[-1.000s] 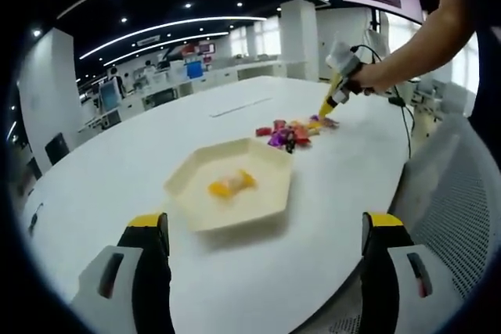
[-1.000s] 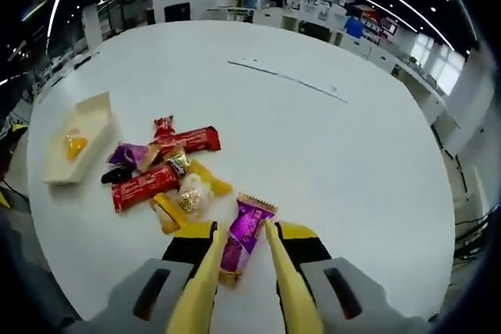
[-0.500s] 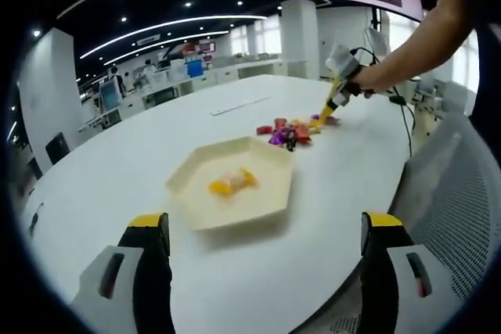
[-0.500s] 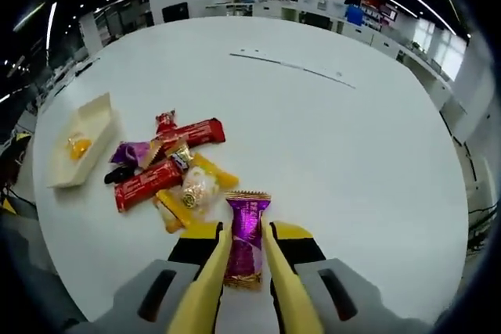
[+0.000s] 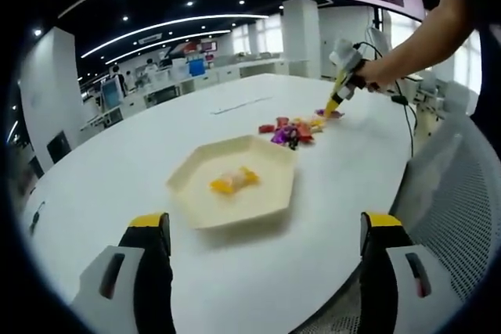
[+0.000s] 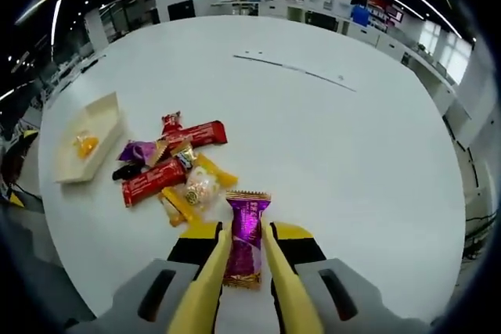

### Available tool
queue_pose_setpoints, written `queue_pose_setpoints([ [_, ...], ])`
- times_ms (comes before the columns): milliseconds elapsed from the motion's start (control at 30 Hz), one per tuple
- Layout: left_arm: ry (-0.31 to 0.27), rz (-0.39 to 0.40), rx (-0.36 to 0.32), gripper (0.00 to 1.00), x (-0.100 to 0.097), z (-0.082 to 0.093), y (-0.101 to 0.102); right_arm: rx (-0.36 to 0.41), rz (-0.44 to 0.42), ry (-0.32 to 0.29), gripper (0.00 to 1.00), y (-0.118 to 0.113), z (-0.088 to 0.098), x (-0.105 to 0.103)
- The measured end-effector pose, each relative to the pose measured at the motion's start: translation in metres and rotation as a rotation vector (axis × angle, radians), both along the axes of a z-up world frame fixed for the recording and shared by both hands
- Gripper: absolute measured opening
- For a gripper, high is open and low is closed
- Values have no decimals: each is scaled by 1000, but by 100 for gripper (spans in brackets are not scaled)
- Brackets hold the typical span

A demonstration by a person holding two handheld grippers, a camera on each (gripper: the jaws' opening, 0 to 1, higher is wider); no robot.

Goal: Place the target food into the container with the food tongs after gripping and lifting it, then release it inside without dropping or visibly crushing the food.

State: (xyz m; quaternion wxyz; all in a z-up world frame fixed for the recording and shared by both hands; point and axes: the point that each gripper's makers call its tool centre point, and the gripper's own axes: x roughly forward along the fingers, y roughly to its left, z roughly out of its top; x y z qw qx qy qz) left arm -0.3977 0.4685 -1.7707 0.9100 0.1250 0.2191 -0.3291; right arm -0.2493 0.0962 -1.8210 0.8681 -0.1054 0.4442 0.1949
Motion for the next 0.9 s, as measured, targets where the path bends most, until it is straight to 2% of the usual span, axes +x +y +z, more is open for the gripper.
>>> queue_pose_setpoints([
  [133,7,1,-17,100,0,0,-1,-2,7,-11,23,-6,9,4],
  [267,43,4,-30,100,-1,-4,-1,-1,16,-23,23,-8,22,7],
  [433,23,-23,-50,100,-4,1,-7,-31,61,-40,23,-7,36,8],
  [600,15,-28,-61,100,-4,4,-8,-36,66,-45,23,-10,48,10],
  [667,14,-31,-66,100,-4,5,-9,-37,72,-50,23,-8,53,12],
  [767,19,-62,-110,100,-8,9,-16,-32,78,-61,23,-3,62,13],
  [833,-1,-87,-87,100,-11,10,-19,-28,90,-72,23,3,69,15],
  [900,5,-104,-98,100,-13,10,-23,-31,104,-78,23,8,74,16],
])
